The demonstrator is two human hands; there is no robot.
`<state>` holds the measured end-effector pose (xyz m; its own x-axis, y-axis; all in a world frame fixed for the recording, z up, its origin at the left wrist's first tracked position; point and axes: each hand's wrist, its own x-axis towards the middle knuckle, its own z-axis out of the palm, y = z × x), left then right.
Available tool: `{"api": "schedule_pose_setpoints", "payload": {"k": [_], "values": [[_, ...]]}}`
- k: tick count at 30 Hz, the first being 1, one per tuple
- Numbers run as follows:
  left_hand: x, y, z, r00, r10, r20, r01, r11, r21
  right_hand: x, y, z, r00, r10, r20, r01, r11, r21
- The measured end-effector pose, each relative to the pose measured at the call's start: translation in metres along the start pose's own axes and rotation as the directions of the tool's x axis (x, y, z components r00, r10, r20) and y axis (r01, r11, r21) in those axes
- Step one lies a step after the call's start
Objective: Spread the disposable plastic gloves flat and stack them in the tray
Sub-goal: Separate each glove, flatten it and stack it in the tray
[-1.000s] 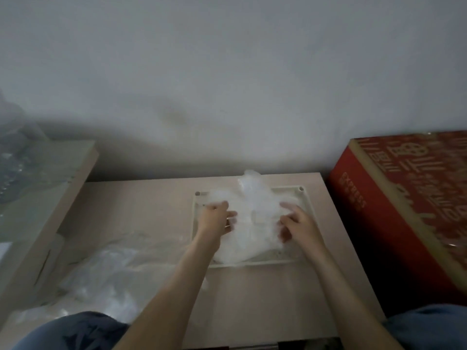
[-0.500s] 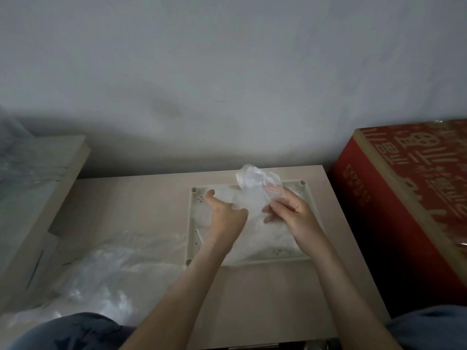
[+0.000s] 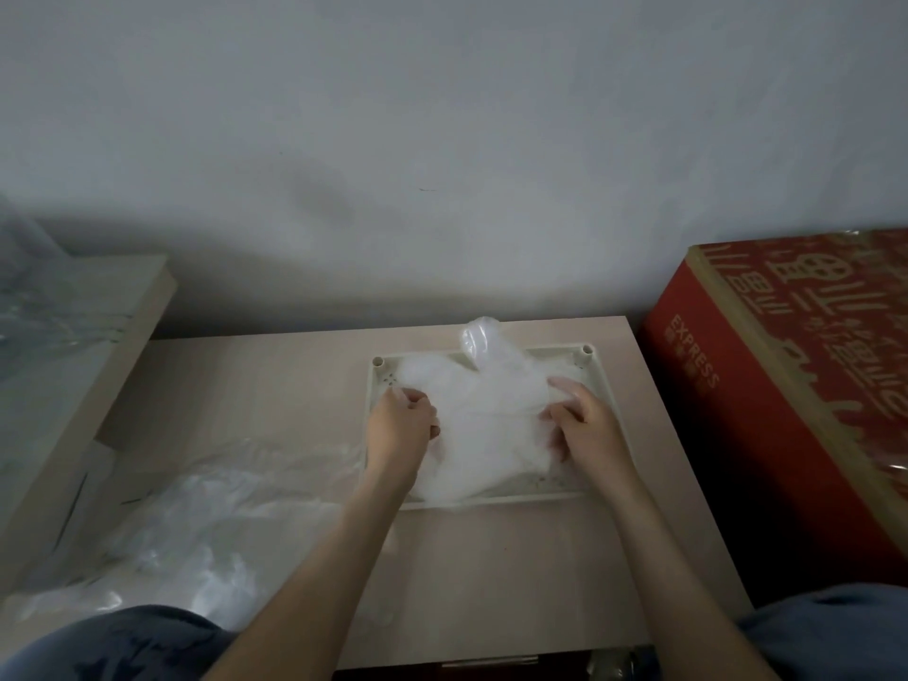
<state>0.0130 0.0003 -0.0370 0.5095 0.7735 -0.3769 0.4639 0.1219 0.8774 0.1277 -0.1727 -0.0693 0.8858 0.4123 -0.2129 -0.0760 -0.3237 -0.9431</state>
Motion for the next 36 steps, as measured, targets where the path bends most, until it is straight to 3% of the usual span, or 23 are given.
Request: {"api": "schedule_pose_setpoints", "payload": {"k": [3, 7, 12, 14, 17, 20, 23, 25, 26, 29, 32, 34, 36], "values": [[0.005, -0.004, -0.01, 1.0, 0.01, -0.025, -0.009, 0.999, 0.041, 0.0, 0.001, 0.001, 0.999, -0.006, -0.039, 0.005, 0.999, -0.045], [0.007, -0.008, -0.02, 0.991, -0.043, -0.13, 0.038, 0.999, -0.038, -0.004, -0.004, 0.001, 0.997, -0.004, -0.075, -0.001, 0.997, -0.073], [0.007, -0.004, -0.023, 0.995, -0.075, -0.068, 0.067, 0.991, -0.116, -0.008, -0.021, 0.004, 0.999, 0.024, -0.033, -0.019, 0.987, 0.157], [0.001, 0.002, -0.021, 0.997, -0.029, -0.075, 0.029, 1.0, 0.0, -0.011, -0.031, 0.004, 1.0, -0.003, 0.009, 0.001, 0.964, 0.264], [-0.012, 0.013, -0.017, 0.982, 0.178, -0.058, -0.17, 0.978, 0.121, -0.017, -0.047, 0.003, 0.996, -0.065, 0.062, 0.035, 0.915, 0.402], [-0.019, 0.023, -0.014, 0.971, 0.232, 0.055, -0.237, 0.961, 0.144, -0.022, -0.064, -0.001, 0.983, -0.14, 0.115, 0.06, 0.85, 0.523], [-0.016, 0.025, -0.019, 0.951, 0.006, 0.31, -0.029, 0.997, 0.068, -0.027, -0.074, -0.008, 0.964, -0.214, 0.157, 0.065, 0.763, 0.644], [-0.017, 0.023, -0.022, 0.847, -0.128, 0.516, 0.171, 0.985, -0.036, -0.03, -0.078, -0.012, 0.948, -0.265, 0.177, 0.057, 0.687, 0.724], [-0.016, 0.021, -0.021, 0.801, -0.136, 0.583, 0.203, 0.978, -0.052, -0.03, -0.079, -0.014, 0.939, -0.289, 0.186, 0.05, 0.652, 0.757], [-0.02, 0.018, -0.019, 0.703, -0.098, 0.704, 0.251, 0.961, -0.116, -0.032, -0.082, -0.016, 0.911, -0.338, 0.237, 0.01, 0.592, 0.806], [-0.02, 0.017, -0.02, 0.587, -0.075, 0.806, 0.241, 0.967, -0.086, -0.037, -0.086, -0.017, 0.906, -0.3, 0.298, -0.059, 0.61, 0.79], [-0.019, 0.018, -0.019, 0.608, -0.077, 0.79, 0.243, 0.966, -0.093, -0.037, -0.086, -0.017, 0.908, -0.283, 0.309, -0.077, 0.613, 0.786], [-0.02, 0.02, -0.017, 0.687, -0.088, 0.721, 0.301, 0.938, -0.172, -0.035, -0.083, -0.017, 0.911, -0.28, 0.301, -0.073, 0.61, 0.789]]}}
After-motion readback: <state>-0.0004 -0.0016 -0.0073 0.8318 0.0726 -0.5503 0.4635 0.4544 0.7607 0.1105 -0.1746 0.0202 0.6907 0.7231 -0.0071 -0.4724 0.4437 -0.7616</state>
